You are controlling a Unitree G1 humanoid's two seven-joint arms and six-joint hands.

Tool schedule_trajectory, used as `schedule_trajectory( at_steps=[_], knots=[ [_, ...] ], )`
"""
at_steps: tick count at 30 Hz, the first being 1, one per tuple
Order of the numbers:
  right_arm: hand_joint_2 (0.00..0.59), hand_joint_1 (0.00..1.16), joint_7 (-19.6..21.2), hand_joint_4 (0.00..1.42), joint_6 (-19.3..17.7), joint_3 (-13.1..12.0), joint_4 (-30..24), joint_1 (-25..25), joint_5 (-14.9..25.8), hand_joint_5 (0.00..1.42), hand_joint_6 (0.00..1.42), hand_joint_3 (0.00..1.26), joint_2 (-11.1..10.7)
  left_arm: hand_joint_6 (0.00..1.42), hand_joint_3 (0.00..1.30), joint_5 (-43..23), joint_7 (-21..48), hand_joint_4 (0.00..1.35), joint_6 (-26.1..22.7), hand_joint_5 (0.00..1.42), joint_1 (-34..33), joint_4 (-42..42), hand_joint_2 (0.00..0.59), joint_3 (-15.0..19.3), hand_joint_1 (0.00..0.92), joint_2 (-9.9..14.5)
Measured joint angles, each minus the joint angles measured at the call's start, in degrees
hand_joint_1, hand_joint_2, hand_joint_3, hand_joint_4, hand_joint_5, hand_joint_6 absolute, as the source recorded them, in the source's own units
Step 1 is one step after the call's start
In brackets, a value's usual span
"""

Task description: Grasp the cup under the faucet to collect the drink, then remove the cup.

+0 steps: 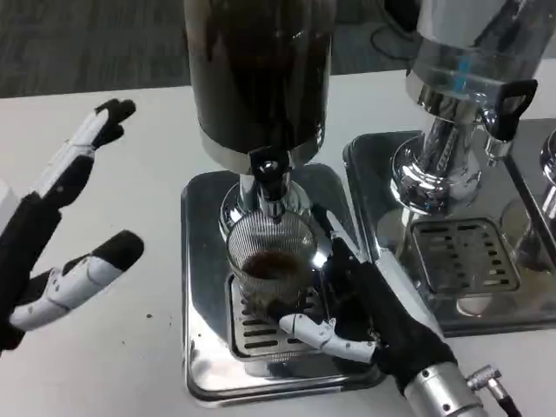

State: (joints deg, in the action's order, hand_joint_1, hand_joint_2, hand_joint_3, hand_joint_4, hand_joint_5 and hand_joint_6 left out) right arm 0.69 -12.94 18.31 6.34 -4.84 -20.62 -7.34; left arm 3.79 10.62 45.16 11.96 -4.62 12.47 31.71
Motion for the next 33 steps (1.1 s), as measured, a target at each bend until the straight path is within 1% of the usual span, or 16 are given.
schedule_trajectory(
  at_steps=[4, 7, 10, 14, 16, 18, 22, 25, 28, 31, 33],
  knots=[
    [0.182, 0.69, -0.3, 0.00, 1.1, 0.1, -0.4, 0.0, -0.1, 0.00, 0.06, 0.00, 0.4, 0.01, 0.11, -0.9, 0.0, 0.00, 1.2, 0.11, 3.3, -4.5, 0.158, 1.5, 0.000, -1.3],
    [0.181, 0.68, 0.1, 0.00, 1.7, 0.0, -0.4, 0.1, -0.1, 0.00, 0.05, 0.00, 1.0, 0.00, 0.12, -1.2, 0.0, 0.00, 1.7, 0.11, 3.6, -6.0, 0.165, 2.3, 0.000, -1.6],
    [0.180, 0.68, 0.7, 0.00, 2.4, -0.1, -0.3, 0.1, -0.1, 0.00, 0.05, 0.00, 2.3, 0.00, 0.12, -1.3, 0.0, 0.00, 2.5, 0.11, 3.9, -8.7, 0.165, 2.5, 0.000, -2.3],
    [0.177, 0.68, 1.1, 0.00, 2.3, -0.2, 0.4, 0.5, 0.2, 0.00, 0.05, 0.00, 3.1, 0.00, 0.12, -1.2, 0.0, 0.00, 2.7, 0.11, 4.2, -11.8, 0.165, 2.5, 0.000, -3.0],
    [0.175, 0.68, 2.5, 0.00, 1.3, -0.2, 1.9, 0.7, 0.2, 0.00, 0.05, 0.00, 4.2, 0.00, 0.12, -1.2, 0.0, 0.00, 2.9, 0.11, 4.2, -13.9, 0.166, 2.5, 0.000, -3.2],
    [0.173, 0.68, 3.3, 0.00, 0.4, -0.1, 3.0, 0.8, 0.3, 0.00, 0.06, 0.00, 4.9, 0.00, 0.12, -1.2, 0.0, 0.00, 3.1, 0.11, 4.1, -16.1, 0.166, 2.3, 0.000, -3.3],
    [0.167, 0.70, 4.4, 0.00, -1.1, 0.1, 5.3, 1.8, 0.2, 0.00, 0.10, 0.00, 5.6, 0.00, 0.12, -1.2, 0.3, 0.00, 3.4, 0.10, 3.9, -19.2, 0.159, 1.7, 0.000, -3.4],
    [0.166, 0.70, 5.9, 0.00, -2.7, 0.1, 8.1, 2.9, 0.3, 0.00, 0.11, 0.00, 6.7, 0.00, 0.12, -1.3, 2.1, 0.00, 4.0, 0.10, 3.1, -21.7, 0.157, 0.1, 0.000, -3.4],
    [0.160, 0.71, 6.8, 0.00, -4.4, 0.2, 10.2, 3.8, 0.3, 0.00, 0.14, 0.00, 7.3, 0.00, 0.12, -1.3, 3.4, 0.00, 4.2, 0.10, 2.9, -23.7, 0.155, -0.7, 0.000, -3.4],
    [0.157, 0.71, 7.4, 0.00, -5.7, 0.2, 11.7, 4.3, 0.3, 0.00, 0.16, 0.00, 7.5, 0.00, 0.12, -1.3, 3.4, 0.00, 4.2, 0.10, 2.9, -24.0, 0.155, -0.9, 0.000, -3.4],
    [0.157, 0.71, 8.0, 0.00, -6.4, 0.2, 12.6, 4.5, 0.3, 0.00, 0.18, 0.00, 8.0, 0.00, 0.12, -1.3, 3.4, 0.00, 4.3, 0.09, 3.0, -24.0, 0.155, -1.1, 0.000, -3.4]
  ],
)
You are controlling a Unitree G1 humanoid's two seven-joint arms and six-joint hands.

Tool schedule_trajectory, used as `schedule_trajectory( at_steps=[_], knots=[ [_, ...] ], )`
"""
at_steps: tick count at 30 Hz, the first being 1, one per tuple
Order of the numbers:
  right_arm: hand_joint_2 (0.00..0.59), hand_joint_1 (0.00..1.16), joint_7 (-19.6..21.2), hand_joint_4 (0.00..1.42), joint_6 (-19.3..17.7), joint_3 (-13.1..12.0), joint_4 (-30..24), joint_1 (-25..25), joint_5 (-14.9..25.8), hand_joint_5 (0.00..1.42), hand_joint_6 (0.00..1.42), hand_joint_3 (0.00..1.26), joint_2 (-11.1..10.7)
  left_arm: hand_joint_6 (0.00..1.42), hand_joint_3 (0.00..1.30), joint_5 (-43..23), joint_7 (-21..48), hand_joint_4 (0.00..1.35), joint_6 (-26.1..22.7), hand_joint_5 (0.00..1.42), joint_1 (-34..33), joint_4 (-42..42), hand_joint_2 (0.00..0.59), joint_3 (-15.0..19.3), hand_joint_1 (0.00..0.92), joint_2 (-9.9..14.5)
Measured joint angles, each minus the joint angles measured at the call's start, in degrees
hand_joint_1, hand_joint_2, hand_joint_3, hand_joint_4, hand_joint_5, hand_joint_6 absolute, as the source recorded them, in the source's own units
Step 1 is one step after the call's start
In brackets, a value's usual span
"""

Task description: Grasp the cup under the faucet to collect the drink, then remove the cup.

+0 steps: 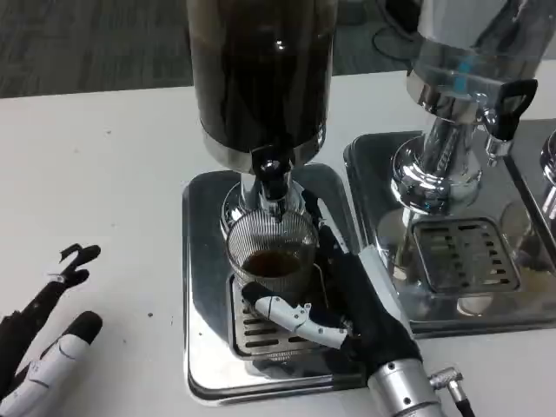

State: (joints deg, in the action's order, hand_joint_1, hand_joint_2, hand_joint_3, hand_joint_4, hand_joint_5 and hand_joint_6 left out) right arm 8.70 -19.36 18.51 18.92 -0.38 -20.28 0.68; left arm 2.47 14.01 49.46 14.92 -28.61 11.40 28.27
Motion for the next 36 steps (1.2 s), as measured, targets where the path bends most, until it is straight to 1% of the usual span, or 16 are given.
schedule_trajectory(
  at_steps=[2, 5, 10, 14, 19, 25, 33, 36],
  knots=[
    [0.159, 0.72, 0.0, 0.00, -0.5, 0.1, 1.0, 0.5, 0.2, 0.00, 0.18, 0.00, 0.3, 0.00, 0.12, 0.0, 0.0, 0.00, 0.2, 0.09, 0.1, 0.0, 0.154, -0.1, 0.000, 0.0],
    [0.161, 0.72, -1.1, 0.00, -0.4, 0.2, 1.5, 1.3, 0.6, 0.00, 0.22, 0.00, 0.3, 0.00, 0.12, -0.1, 0.0, 0.00, 0.4, 0.09, 0.3, 0.0, 0.154, -0.1, 0.000, 0.0],
    [0.154, 0.73, -1.3, 0.00, -0.4, 0.5, 1.8, 1.8, 0.5, 0.09, 0.29, 0.00, 0.6, 0.00, 0.12, -0.7, 0.4, 0.00, 0.4, 0.09, 0.4, 0.0, 0.154, -0.2, 0.000, 0.0],
    [0.156, 0.74, -0.9, 0.01, -0.4, 0.5, 1.9, 1.8, 0.4, 0.13, 0.34, 0.00, 0.9, 0.00, 0.12, -0.7, 0.5, 0.00, 0.4, 0.10, 0.4, 0.0, 0.154, -0.3, 0.000, 0.0],
    [0.156, 0.76, -0.4, 0.09, -0.3, 0.5, 1.9, 1.8, 0.1, 0.22, 0.45, 0.00, 1.0, 0.00, 0.13, -0.7, 0.7, 0.00, 0.4, 0.10, 0.5, 0.0, 0.157, -0.4, 0.000, 0.0],
    [0.156, 0.79, 0.4, 0.18, 0.7, 0.5, 1.9, 2.0, -0.2, 0.30, 0.54, 0.00, 1.3, 0.00, 0.13, -0.7, 0.7, 0.00, 0.4, 0.10, 0.7, 0.0, 0.159, -0.4, 0.000, 0.0],
    [0.153, 0.83, 1.0, 0.27, 1.1, 0.9, 1.6, 1.7, -0.6, 0.39, 0.62, 0.00, 1.5, 0.01, 0.14, -0.8, 0.7, 0.00, 0.4, 0.10, 1.5, 0.0, 0.160, -0.4, 0.000, 0.0],
    [0.157, 0.84, 1.6, 0.32, 1.2, 1.0, 1.5, 1.5, -0.8, 0.46, 0.72, 0.04, 1.6, 0.01, 0.15, -0.8, 0.7, 0.00, 0.4, 0.10, 1.8, 0.1, 0.159, -0.4, 0.000, 0.0]
  ],
)
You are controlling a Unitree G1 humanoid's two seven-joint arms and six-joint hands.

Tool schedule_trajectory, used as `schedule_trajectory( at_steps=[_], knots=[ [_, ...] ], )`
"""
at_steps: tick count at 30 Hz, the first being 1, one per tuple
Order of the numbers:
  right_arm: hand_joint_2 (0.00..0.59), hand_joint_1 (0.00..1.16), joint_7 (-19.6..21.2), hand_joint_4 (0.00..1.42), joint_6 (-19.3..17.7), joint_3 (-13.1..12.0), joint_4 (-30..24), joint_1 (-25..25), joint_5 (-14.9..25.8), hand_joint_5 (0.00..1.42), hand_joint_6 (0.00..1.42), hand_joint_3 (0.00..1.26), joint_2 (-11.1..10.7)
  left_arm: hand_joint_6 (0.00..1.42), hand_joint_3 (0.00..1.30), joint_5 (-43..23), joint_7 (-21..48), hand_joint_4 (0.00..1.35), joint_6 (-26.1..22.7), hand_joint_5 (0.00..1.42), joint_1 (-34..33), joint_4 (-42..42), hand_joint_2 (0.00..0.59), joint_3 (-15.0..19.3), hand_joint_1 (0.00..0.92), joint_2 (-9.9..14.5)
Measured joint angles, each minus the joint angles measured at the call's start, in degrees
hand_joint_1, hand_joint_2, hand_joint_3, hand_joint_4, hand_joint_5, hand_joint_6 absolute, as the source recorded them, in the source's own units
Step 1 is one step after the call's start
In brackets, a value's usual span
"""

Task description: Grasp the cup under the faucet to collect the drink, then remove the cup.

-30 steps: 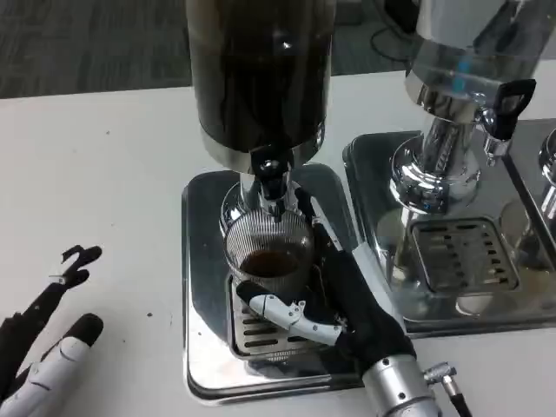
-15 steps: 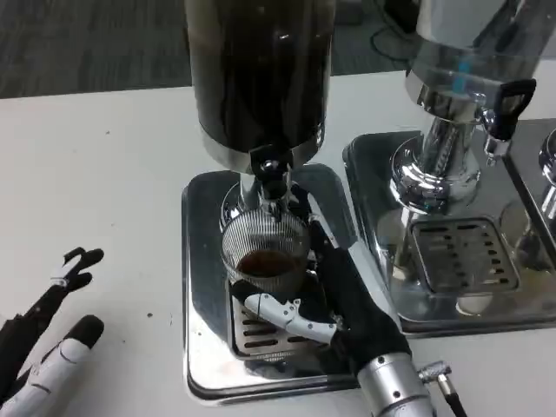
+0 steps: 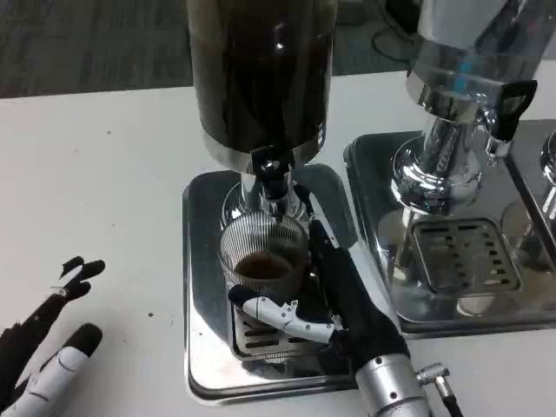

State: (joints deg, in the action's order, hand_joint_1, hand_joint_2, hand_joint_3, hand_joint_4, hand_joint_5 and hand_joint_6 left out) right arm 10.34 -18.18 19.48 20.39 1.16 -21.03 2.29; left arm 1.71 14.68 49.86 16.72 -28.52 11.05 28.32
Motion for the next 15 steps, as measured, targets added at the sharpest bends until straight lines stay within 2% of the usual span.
schedule_trajectory(
  at_steps=[6, 15],
  knots=[
    [0.166, 0.89, 2.8, 0.44, 0.0, 0.4, -0.3, -0.5, -1.5, 0.62, 0.97, 0.16, 0.0, 0.01, 0.15, 0.0, 0.0, 0.00, 0.0, 0.10, 0.4, 0.0, 0.159, 0.0, 0.000, 0.0],
    [0.176, 0.91, 5.0, 0.51, -0.3, 0.7, -0.5, -0.8, -2.3, 0.72, 1.13, 0.25, -0.1, 0.00, 0.16, 0.0, 0.0, 0.00, 0.0, 0.09, 0.4, 0.3, 0.159, 0.0, 0.000, 0.0]
  ],
)
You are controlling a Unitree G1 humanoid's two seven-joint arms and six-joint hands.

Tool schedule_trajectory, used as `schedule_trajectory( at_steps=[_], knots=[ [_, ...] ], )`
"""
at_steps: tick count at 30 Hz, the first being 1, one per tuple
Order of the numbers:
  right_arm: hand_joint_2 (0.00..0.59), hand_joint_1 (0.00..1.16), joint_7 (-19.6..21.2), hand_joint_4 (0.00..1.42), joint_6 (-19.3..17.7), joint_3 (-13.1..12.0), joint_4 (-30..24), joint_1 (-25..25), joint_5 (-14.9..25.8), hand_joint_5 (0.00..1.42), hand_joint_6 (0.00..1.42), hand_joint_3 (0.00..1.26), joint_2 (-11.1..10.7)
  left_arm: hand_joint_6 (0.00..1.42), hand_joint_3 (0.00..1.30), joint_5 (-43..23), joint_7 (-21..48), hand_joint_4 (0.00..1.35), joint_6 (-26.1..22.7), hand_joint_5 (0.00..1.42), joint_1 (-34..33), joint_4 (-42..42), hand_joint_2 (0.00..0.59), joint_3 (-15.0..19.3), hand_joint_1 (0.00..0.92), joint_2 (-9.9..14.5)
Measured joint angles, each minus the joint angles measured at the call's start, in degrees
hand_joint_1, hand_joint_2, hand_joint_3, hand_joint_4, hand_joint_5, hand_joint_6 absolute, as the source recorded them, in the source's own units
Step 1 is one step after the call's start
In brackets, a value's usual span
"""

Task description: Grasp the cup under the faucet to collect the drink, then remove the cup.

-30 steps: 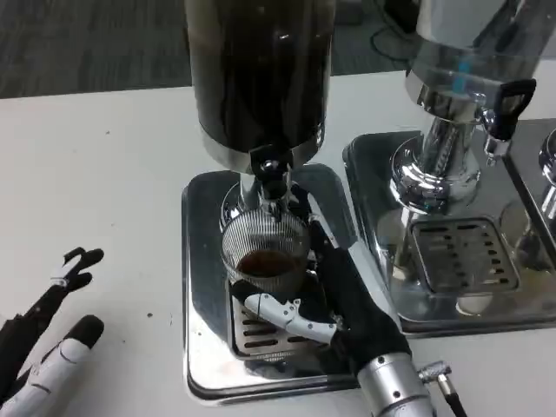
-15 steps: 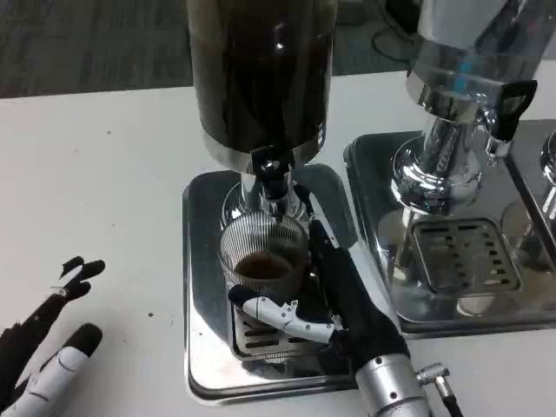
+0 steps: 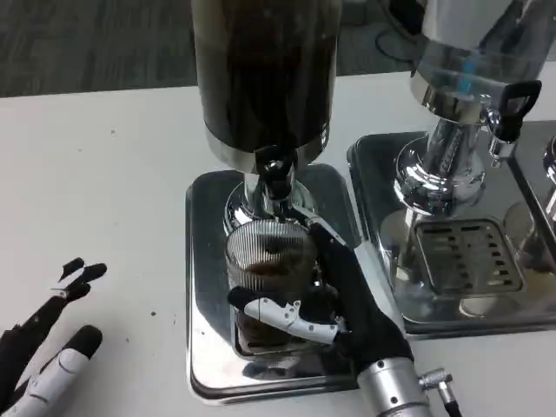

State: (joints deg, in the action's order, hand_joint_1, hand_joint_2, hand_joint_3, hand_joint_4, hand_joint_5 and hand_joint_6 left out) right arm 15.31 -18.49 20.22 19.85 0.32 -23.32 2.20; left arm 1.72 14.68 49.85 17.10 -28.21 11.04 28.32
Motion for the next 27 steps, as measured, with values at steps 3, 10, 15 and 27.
schedule_trajectory(
  at_steps=[3, 10, 15, 27],
  knots=[
    [0.177, 0.91, 0.8, 0.53, -0.2, 0.1, 0.0, 0.0, 0.0, 0.75, 1.16, 0.27, 0.0, 0.00, 0.16, 0.0, 0.0, 0.00, 0.0, 0.09, 0.0, 0.0, 0.159, 0.0, 0.000, 0.0],
    [0.180, 0.92, 2.3, 0.55, -0.7, 0.4, 0.2, -0.3, -0.4, 0.78, 1.22, 0.29, -0.1, 0.00, 0.16, 0.0, 0.0, 0.00, 0.0, 0.09, -0.1, 0.0, 0.160, 0.0, 0.000, 0.0],
    [0.182, 0.93, 2.8, 0.58, -1.4, 0.4, 0.3, -0.5, -0.6, 0.81, 1.25, 0.30, -0.1, 0.00, 0.16, 0.0, 0.0, 0.00, 0.0, 0.09, -0.2, 0.0, 0.160, 0.0, 0.000, 0.0],
    [0.176, 0.95, 7.0, 0.60, -3.8, -0.1, -0.8, -3.4, -3.2, 0.86, 1.31, 0.34, -0.5, 0.00, 0.16, 0.0, 0.5, 0.00, 0.0, 0.09, -2.1, -0.5, 0.162, -1.2, 0.000, 0.0]
  ],
)
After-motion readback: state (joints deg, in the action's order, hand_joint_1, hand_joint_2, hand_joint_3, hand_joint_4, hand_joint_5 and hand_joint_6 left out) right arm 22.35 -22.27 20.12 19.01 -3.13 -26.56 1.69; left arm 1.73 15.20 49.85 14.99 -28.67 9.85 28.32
